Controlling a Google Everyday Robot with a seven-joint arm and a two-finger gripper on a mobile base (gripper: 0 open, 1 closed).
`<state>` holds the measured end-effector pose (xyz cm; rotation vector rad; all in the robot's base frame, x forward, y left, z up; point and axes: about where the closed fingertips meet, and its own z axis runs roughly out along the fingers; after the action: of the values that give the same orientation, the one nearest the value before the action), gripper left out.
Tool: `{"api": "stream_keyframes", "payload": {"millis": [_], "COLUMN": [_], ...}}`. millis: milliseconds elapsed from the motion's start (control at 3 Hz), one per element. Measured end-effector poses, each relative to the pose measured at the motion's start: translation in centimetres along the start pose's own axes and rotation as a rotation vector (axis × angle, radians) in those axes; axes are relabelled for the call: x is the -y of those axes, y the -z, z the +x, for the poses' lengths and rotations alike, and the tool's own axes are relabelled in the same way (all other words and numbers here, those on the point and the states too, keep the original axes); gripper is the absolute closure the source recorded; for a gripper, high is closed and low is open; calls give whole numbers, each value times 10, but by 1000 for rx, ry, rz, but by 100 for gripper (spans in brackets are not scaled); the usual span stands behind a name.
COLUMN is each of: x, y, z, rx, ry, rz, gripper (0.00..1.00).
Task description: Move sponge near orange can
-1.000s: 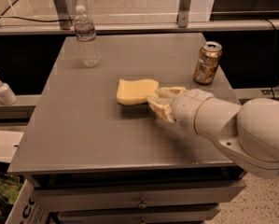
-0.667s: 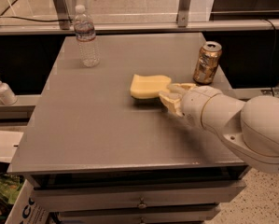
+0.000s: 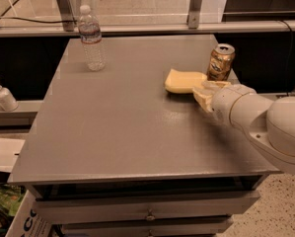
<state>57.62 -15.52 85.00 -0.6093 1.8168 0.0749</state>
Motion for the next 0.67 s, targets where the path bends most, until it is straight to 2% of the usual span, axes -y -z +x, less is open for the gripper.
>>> {"api": "stream_keyframes", "payload": {"millis": [333,667], "x": [27,40], "y": [2,7], "z": [6,17], "rx": [-16,-45], "ry": [-20,-39], "rz": [70,108], "gripper": [100,100]}}
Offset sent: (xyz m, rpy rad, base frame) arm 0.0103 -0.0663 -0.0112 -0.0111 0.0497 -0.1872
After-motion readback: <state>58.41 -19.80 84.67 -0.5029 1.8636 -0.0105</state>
